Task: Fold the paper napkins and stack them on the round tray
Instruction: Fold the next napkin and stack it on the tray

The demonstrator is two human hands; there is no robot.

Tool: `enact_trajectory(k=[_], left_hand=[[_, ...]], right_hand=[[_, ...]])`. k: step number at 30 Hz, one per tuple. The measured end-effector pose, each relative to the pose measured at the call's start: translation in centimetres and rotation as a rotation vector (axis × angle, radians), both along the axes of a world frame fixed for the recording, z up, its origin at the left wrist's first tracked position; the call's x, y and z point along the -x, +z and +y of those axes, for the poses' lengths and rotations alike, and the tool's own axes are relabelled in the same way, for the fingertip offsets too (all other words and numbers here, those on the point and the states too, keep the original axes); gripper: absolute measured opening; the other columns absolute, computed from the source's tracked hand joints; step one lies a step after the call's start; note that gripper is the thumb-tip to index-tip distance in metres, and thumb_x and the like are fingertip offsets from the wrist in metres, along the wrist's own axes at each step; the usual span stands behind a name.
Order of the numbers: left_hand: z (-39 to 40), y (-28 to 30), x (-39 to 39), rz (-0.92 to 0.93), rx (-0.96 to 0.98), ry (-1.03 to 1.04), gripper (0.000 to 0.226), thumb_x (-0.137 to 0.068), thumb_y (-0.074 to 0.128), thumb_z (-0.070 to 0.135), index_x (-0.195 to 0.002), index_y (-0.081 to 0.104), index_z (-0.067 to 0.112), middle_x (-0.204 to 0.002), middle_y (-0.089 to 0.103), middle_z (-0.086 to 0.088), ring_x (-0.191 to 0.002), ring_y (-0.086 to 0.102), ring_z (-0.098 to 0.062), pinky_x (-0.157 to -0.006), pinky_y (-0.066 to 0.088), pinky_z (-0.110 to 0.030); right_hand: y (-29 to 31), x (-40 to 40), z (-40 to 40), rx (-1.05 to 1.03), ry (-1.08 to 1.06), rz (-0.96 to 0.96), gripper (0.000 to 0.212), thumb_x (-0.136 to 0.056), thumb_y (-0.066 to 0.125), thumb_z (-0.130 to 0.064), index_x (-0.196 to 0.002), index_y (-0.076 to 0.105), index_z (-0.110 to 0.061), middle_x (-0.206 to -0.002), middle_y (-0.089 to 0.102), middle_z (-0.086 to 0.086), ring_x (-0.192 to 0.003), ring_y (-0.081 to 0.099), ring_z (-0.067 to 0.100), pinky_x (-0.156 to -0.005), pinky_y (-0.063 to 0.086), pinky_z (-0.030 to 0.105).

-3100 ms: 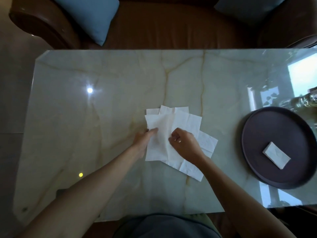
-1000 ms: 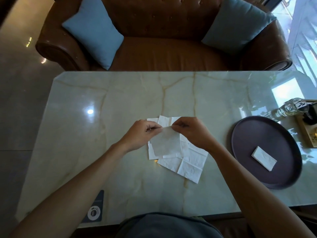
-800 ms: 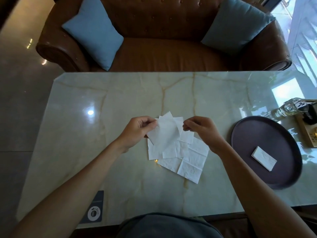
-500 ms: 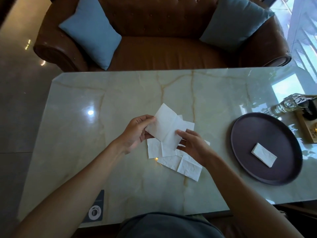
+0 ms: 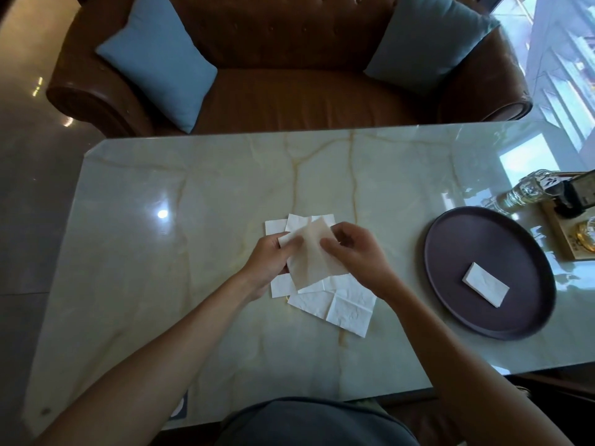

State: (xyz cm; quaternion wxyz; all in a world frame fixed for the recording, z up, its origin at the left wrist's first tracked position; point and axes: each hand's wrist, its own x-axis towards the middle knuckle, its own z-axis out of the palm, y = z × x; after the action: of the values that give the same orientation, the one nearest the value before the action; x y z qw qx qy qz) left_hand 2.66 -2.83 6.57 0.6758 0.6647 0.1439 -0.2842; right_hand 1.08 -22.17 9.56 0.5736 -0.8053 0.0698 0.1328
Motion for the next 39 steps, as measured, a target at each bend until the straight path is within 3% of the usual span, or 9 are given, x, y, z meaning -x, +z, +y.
enact_trajectory(k=[3,5,9,12,15,20,26,33,39], left_hand=[[-0.8,0.3,-0.1,0.024,0.049,0.044,0.027,-0.104,0.052,0.023,-0.106,0.074,0.009,-0.096,0.077,-0.004,-0.091,0.072,-0.021,-0.08,0.061,-0.036],[-1.3,0.5,-0.4,0.137,0.197,0.128,0.038,-0.106,0.046,0.037,-0.112,0.073,0.01,-0.102,0.077,-0.009,-0.094,0.073,-0.023,-0.086,0.059,-0.038],[-1.6,0.3,-1.1,0.245,0.459,0.177,0.066,-0.101,0.038,0.061,-0.133,0.062,0.008,-0.126,0.071,-0.014,-0.112,0.068,-0.024,-0.101,0.052,-0.042],[-2.2,0.7,-1.0,0.135,0.371,0.148,0.035,-0.105,0.051,0.031,-0.125,0.065,0.007,-0.116,0.073,-0.013,-0.107,0.069,-0.026,-0.096,0.056,-0.041],[-2.8,0.8,-1.0,0.094,0.357,0.113,0.022,-0.104,0.053,0.018,-0.119,0.067,0.009,-0.111,0.073,-0.012,-0.104,0.069,-0.025,-0.095,0.056,-0.042],[-2.5,1.4,-2.0,-0.018,0.192,-0.003,0.024,-0.096,0.066,0.016,-0.115,0.072,0.003,-0.105,0.075,-0.012,-0.098,0.07,-0.022,-0.095,0.057,-0.041],[-2.3,1.6,-3.5,-0.163,-0.049,-0.216,0.024,-0.09,0.075,0.017,-0.11,0.075,0.004,-0.104,0.079,-0.011,-0.088,0.073,-0.015,-0.082,0.058,-0.03],[-3.6,2.5,-3.9,-0.165,-0.066,-0.281,0.022,-0.09,0.075,0.012,-0.108,0.072,-0.001,-0.108,0.075,-0.023,-0.088,0.071,-0.022,-0.087,0.059,-0.046],[-6.3,3.7,-4.4,-0.168,-0.131,-0.414,0.022,-0.091,0.075,0.024,-0.103,0.076,0.006,-0.097,0.078,-0.017,-0.081,0.071,-0.019,-0.08,0.057,-0.04]], right_hand=[[0.8,0.7,0.2,0.046,0.174,-0.013,0.013,-0.092,0.071,-0.03,-0.101,0.076,-0.021,-0.09,0.074,-0.012,-0.078,0.068,0.008,-0.07,0.056,0.026],[0.8,1.1,0.0,0.085,0.235,0.003,0.014,-0.094,0.068,-0.032,-0.099,0.078,-0.022,-0.093,0.076,-0.012,-0.084,0.071,0.01,-0.079,0.057,0.028],[-0.6,1.0,-0.5,0.212,-0.037,-0.091,0.012,-0.094,0.066,-0.032,-0.088,0.072,-0.023,-0.086,0.07,-0.011,-0.077,0.064,0.007,-0.073,0.053,0.033],[-1.3,0.7,-0.8,0.183,-0.113,0.019,0.025,-0.092,0.069,-0.043,-0.107,0.067,-0.022,-0.105,0.067,-0.01,-0.094,0.063,0.009,-0.082,0.051,0.027],[-1.3,0.3,-1.3,-0.015,-0.113,0.168,0.021,-0.095,0.067,-0.035,-0.097,0.072,-0.015,-0.092,0.072,0.001,-0.081,0.066,0.018,-0.081,0.056,0.042],[-0.9,-0.2,-3.0,-0.08,-0.135,0.152,0.011,-0.095,0.067,-0.009,-0.085,0.071,-0.011,-0.078,0.069,0.002,-0.072,0.063,0.016,-0.073,0.052,0.039],[0.5,-0.7,-5.0,0.102,0.024,0.122,0.008,-0.093,0.069,-0.015,-0.096,0.073,-0.008,-0.08,0.068,0.005,-0.071,0.056,0.014,-0.066,0.045,0.03],[1.0,-1.2,-6.4,0.176,0.056,0.081,0.018,-0.097,0.066,-0.022,-0.092,0.074,-0.006,-0.074,0.061,-0.001,-0.057,0.046,0.004,-0.057,0.038,0.02],[1.4,-1.4,-8.9,0.219,0.139,0.074,0.011,-0.093,0.071,-0.021,-0.092,0.076,-0.011,-0.084,0.075,0.008,-0.07,0.06,0.011,-0.07,0.049,0.032]])
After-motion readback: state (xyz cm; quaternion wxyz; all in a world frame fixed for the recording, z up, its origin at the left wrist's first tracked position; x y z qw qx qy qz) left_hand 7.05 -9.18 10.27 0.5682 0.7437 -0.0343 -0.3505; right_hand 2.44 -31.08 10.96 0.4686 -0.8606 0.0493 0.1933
